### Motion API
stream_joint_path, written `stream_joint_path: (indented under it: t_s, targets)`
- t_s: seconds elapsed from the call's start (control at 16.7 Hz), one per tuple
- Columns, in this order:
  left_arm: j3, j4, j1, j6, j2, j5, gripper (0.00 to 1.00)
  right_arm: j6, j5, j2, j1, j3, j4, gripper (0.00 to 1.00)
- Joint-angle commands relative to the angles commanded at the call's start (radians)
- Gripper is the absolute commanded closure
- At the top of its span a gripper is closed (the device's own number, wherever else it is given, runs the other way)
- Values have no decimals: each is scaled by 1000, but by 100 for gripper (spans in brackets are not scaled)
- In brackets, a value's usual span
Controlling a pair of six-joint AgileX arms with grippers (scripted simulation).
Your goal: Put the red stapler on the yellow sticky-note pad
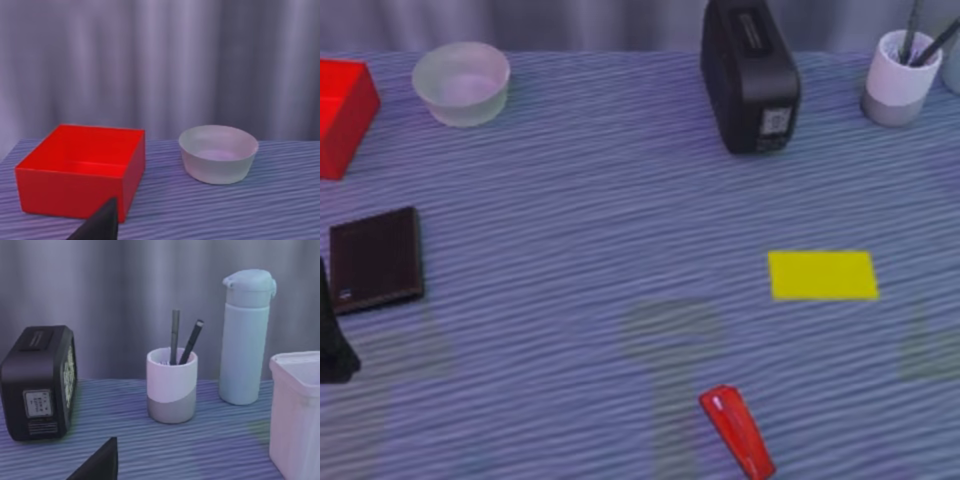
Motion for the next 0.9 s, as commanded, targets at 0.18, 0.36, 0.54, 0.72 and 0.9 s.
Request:
stream_joint_path:
  t_s: [0.18,0.36,0.54,0.72,0.9]
  targets:
    - [0,0,0,0,0,0,0,3,-1,10,7,10,-8,0]
    - [0,0,0,0,0,0,0,26,-4,104,64,99,-75,0]
    - [0,0,0,0,0,0,0,66,-5,293,160,253,-196,0]
    - [0,0,0,0,0,0,0,116,-3,566,278,442,-354,0]
    - [0,0,0,0,0,0,0,168,-2,879,408,642,-529,0]
